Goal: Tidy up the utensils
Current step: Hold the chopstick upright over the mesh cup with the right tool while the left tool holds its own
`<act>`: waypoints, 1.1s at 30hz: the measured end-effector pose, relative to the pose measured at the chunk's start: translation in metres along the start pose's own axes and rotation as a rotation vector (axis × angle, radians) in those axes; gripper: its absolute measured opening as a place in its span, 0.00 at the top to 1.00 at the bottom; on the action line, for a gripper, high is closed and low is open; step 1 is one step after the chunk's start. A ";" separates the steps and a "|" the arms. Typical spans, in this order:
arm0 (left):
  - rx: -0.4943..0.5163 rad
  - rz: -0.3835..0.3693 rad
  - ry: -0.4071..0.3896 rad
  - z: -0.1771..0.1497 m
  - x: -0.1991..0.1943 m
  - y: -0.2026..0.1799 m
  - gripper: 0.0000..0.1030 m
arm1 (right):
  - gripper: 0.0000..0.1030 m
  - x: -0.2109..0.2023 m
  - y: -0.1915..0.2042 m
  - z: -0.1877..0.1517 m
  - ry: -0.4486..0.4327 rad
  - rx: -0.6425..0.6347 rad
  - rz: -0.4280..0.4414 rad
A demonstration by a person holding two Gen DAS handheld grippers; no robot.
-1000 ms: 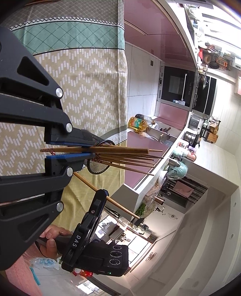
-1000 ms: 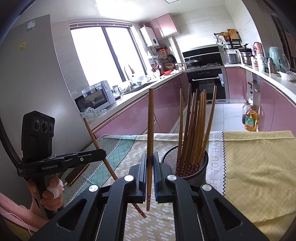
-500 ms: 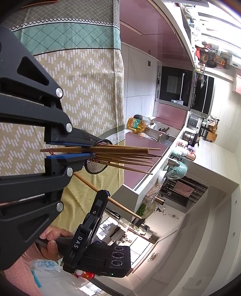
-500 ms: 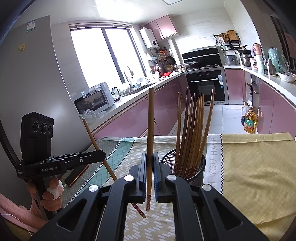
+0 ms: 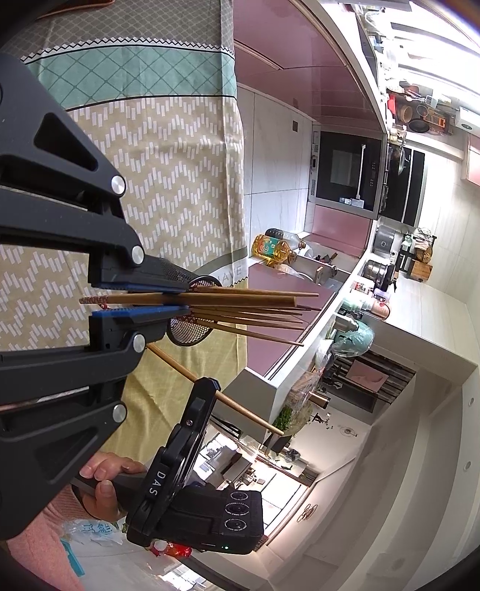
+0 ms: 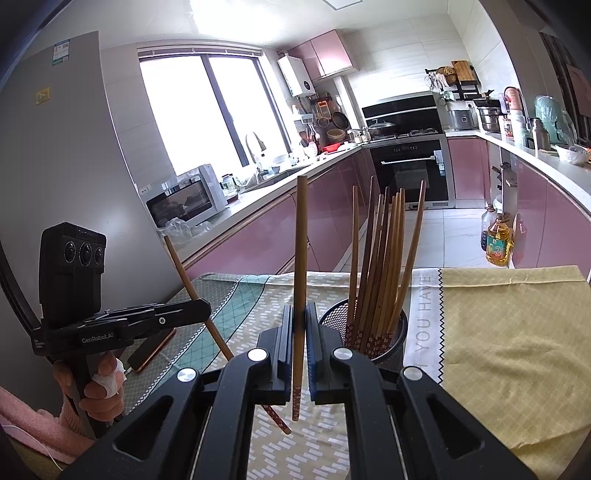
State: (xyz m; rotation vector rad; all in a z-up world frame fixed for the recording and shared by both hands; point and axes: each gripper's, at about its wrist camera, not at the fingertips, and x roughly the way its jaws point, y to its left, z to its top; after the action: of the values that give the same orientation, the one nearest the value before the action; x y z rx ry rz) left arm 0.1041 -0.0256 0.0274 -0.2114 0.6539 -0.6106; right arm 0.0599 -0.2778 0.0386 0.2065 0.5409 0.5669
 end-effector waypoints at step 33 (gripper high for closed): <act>0.011 -0.004 0.000 0.004 0.002 0.002 0.93 | 0.95 -0.006 -0.004 0.001 -0.006 -0.004 -0.009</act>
State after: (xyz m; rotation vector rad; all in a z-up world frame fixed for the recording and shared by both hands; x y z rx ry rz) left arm 0.1085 -0.0255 0.0285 -0.2022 0.6499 -0.6177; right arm 0.0586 -0.2847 0.0406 0.2022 0.5349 0.5588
